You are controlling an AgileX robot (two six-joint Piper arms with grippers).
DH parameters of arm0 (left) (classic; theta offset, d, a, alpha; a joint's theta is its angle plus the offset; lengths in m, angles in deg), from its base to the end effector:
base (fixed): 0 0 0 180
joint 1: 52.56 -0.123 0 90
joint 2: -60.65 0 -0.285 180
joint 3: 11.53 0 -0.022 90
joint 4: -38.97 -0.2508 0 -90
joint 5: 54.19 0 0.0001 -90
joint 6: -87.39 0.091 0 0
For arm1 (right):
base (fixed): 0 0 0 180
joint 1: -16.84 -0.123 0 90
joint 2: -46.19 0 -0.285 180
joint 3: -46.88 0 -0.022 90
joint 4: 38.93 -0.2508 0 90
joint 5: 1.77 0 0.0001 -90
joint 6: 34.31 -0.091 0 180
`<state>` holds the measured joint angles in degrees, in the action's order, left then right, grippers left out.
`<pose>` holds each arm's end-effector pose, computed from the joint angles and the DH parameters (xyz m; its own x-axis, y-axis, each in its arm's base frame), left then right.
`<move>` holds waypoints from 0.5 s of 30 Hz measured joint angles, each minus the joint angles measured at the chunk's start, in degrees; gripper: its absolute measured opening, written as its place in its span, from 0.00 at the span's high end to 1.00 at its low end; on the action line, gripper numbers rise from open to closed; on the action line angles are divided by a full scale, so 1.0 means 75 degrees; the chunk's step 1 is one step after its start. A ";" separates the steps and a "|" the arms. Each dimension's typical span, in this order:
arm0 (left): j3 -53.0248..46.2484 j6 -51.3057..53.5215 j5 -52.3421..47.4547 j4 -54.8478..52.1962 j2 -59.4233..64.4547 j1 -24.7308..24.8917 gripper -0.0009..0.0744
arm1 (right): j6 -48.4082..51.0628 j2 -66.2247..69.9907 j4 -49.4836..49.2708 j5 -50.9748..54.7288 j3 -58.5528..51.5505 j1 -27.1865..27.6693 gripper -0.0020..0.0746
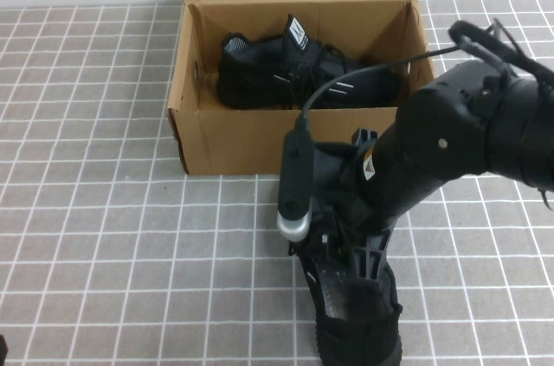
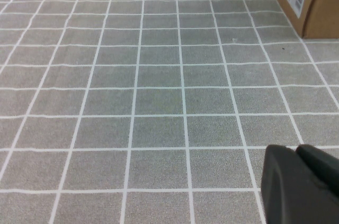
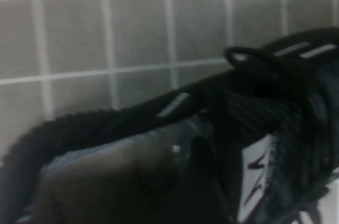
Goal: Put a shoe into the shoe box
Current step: Pick up the shoe from the table
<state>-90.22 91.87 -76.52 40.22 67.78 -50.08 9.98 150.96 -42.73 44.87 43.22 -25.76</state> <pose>0.0521 -0.0030 0.1702 -0.3076 0.0714 -0.9488 0.0691 0.9962 0.0525 0.2590 0.2441 0.2577 -0.0388 -0.9379 -0.3446 -0.9598 0.1309 -0.2483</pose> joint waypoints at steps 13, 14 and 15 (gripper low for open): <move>0.0000 0.0000 0.0000 0.0000 0.0000 0.0000 0.99 | -0.0229 0.0366 0.0386 -0.0628 0.0000 0.0000 0.36; 0.0000 0.0000 0.0000 0.0000 0.0000 0.0000 0.99 | -0.0229 0.0366 0.0386 -0.0628 0.0000 0.0000 0.39; 0.0000 0.0000 0.0000 0.0000 0.0000 0.0000 0.99 | -0.0229 0.0366 0.0386 -0.0628 0.0000 0.0000 0.42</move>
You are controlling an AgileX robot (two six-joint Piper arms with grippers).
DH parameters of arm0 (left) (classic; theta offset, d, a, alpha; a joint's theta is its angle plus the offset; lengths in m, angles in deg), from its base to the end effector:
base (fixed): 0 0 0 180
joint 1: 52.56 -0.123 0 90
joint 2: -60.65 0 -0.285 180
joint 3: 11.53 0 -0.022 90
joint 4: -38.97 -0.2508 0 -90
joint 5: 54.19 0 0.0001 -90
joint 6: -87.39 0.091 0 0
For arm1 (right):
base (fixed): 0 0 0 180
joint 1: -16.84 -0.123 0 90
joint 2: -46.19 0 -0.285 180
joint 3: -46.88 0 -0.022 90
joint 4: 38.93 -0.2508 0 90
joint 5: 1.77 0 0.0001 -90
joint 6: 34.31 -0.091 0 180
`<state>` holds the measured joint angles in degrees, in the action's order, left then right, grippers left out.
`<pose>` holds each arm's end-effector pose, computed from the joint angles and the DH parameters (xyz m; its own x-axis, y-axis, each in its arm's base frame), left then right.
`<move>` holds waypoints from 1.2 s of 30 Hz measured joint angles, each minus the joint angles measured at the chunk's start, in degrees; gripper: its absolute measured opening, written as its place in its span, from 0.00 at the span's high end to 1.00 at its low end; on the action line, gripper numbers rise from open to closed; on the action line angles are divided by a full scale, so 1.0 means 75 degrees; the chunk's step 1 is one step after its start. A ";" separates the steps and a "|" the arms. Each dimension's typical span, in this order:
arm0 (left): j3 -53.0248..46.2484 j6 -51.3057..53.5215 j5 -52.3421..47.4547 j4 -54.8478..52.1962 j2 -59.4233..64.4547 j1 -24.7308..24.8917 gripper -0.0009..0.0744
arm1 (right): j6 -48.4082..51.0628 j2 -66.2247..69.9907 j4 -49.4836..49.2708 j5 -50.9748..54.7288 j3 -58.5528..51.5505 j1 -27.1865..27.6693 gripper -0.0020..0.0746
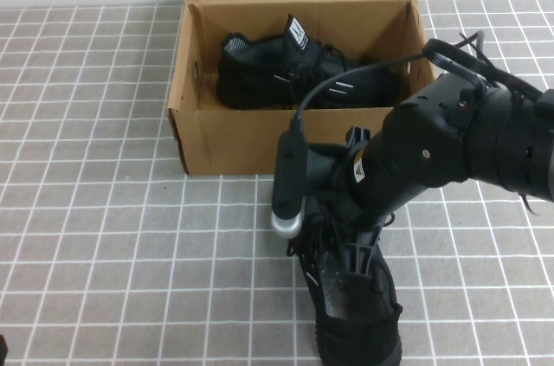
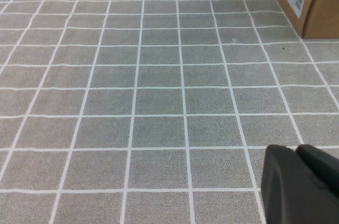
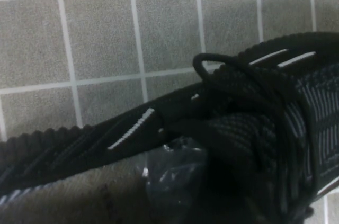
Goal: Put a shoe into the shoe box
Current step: Pick up the shoe from the table
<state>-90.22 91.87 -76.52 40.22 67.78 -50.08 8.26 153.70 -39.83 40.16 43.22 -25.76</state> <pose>0.0521 -0.0030 0.1702 -0.3076 0.0714 -0.9488 0.0691 0.9962 0.0525 0.2707 0.2502 0.2435 -0.0342 -0.9387 -0.3430 -0.9448 0.1423 -0.2952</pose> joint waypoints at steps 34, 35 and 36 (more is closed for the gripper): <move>0.0000 0.0000 0.0000 0.0000 0.0000 0.0000 0.99 | -0.0058 -0.2464 -0.0547 0.1533 0.0070 0.0000 0.98; 0.0000 0.0000 0.0000 0.0000 0.0000 0.0000 0.99 | -0.0058 -0.2625 -0.0574 0.1622 0.0133 0.0000 0.98; 0.0000 0.0000 0.0000 0.0000 0.0000 0.0000 0.99 | -0.0058 -0.2775 -0.0593 0.1695 0.0228 0.0000 0.98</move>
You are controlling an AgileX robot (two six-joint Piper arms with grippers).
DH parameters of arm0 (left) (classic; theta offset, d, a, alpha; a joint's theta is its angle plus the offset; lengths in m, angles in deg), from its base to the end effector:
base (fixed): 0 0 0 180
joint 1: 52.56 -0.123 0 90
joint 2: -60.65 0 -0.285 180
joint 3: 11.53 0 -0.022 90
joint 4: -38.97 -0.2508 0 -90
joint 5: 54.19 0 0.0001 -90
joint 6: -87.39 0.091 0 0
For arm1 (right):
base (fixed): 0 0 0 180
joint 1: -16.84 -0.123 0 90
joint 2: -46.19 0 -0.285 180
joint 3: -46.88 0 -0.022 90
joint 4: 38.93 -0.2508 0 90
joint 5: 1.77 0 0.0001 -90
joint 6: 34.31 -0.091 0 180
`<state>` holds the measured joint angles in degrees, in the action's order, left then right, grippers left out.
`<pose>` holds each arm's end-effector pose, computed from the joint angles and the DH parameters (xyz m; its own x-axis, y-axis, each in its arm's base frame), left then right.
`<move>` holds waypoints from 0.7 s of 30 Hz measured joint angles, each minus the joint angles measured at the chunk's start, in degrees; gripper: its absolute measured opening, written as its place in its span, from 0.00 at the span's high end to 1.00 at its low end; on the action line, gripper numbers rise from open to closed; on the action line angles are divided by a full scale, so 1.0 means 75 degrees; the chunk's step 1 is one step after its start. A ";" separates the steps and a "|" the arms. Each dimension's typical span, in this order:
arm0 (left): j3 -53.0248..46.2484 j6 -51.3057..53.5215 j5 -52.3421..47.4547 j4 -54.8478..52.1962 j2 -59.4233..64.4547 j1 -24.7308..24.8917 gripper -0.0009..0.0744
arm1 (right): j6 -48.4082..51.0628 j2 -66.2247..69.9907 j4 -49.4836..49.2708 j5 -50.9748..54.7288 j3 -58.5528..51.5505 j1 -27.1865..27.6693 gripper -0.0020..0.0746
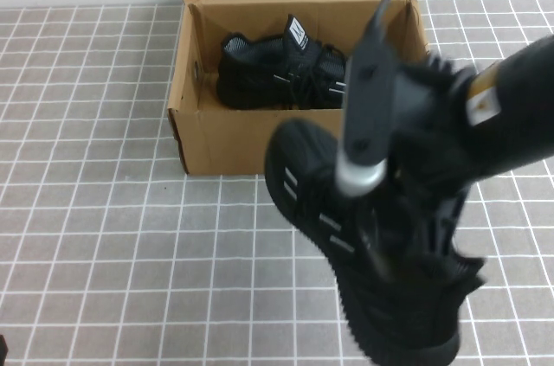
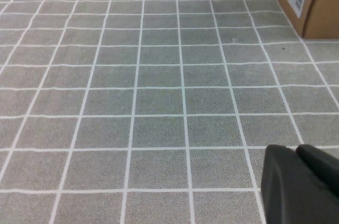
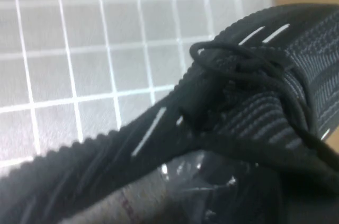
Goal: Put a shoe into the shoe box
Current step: Pick up the shoe from the table
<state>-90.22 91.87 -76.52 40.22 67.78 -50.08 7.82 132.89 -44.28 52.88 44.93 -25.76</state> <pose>0.0521 -0.0030 0.1702 -0.3076 0.0714 -0.9488 0.0691 0.9962 0.0525 0.2074 0.2001 0.3627 -0.0116 -0.8637 -0.5039 -0.9214 0.2050 -0.3301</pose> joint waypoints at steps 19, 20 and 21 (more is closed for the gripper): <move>0.0000 0.0000 0.0000 0.0000 0.0000 0.0000 0.99 | 0.0000 -0.0508 -0.0396 0.0465 0.0522 0.0000 0.98; 0.0000 0.0000 0.0000 0.0000 0.0000 0.0000 0.99 | 0.0000 -0.0508 -0.0396 0.0465 0.0522 0.0000 0.98; 0.0000 0.0000 0.0000 0.0000 0.0000 0.0000 0.99 | 0.0000 -0.0508 -0.0396 0.0465 0.0522 0.0000 0.98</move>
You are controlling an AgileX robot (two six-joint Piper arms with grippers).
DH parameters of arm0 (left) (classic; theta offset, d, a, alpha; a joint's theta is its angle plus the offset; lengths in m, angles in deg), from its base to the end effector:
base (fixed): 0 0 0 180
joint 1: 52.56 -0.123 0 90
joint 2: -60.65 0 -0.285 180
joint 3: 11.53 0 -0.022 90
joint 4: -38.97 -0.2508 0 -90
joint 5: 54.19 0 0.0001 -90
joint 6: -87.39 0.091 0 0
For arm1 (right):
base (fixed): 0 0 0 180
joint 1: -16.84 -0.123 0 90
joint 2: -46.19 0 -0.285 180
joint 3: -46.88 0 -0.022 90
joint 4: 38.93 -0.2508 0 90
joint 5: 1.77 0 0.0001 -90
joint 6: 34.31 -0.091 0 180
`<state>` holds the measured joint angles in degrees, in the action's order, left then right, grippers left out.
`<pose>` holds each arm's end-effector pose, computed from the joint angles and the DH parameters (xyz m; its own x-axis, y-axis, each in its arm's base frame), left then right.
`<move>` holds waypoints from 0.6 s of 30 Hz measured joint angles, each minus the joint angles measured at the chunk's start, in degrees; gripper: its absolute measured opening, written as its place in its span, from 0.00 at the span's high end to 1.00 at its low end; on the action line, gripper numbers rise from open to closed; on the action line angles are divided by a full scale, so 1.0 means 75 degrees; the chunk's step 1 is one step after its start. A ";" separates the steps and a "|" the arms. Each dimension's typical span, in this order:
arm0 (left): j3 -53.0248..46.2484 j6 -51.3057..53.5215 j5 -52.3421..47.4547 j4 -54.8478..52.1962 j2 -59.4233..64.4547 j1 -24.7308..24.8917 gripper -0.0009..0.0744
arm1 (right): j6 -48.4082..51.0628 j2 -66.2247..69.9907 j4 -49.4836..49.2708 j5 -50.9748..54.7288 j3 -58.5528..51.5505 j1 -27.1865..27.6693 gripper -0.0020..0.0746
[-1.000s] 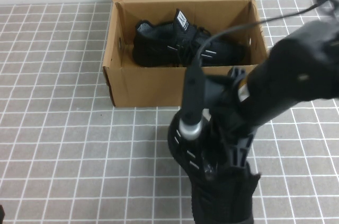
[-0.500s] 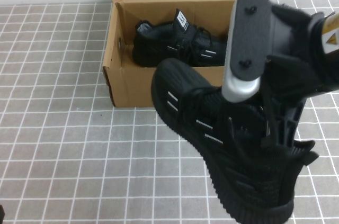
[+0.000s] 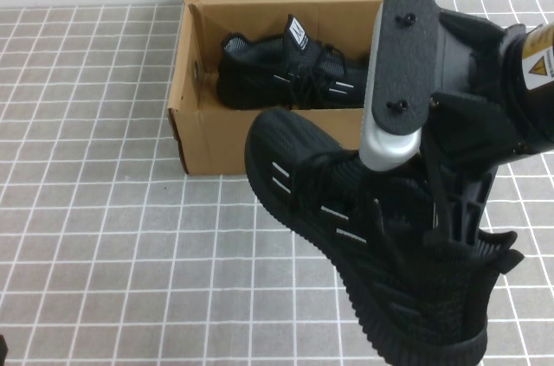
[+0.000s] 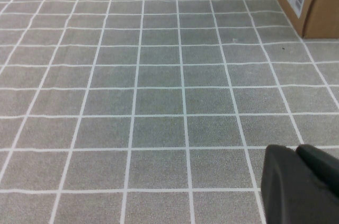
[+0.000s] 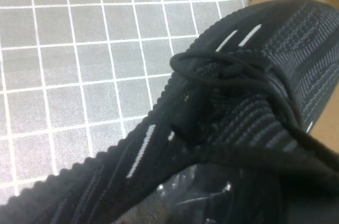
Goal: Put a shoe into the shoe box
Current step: Pick up the shoe from the table, then hand over the shoe
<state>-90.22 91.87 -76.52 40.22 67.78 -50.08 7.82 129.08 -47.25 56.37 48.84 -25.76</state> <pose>0.0521 -0.0030 0.1702 -0.3076 0.0714 -0.9488 0.0691 0.9962 0.0525 0.1899 0.1899 0.3991 0.0093 -0.8162 -0.5777 -0.9173 0.2230 -0.3298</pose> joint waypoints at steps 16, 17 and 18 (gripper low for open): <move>0.0000 -0.0705 0.1976 0.1488 0.0000 0.0000 0.99 | 0.0000 0.0000 -0.0176 0.0035 0.0000 0.0000 0.98; 0.0000 -0.0705 0.2136 0.1539 0.0000 0.0000 0.99 | 0.0000 0.0000 -0.0176 0.0050 0.0000 0.0000 0.98; 0.0000 -0.0736 0.2365 0.1614 0.0000 0.0000 0.99 | 0.0000 0.0000 -0.0176 0.0051 0.0000 0.0000 0.98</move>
<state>-90.22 86.35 -58.78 52.33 67.78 -50.08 7.82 129.08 -48.57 56.75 48.84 -25.76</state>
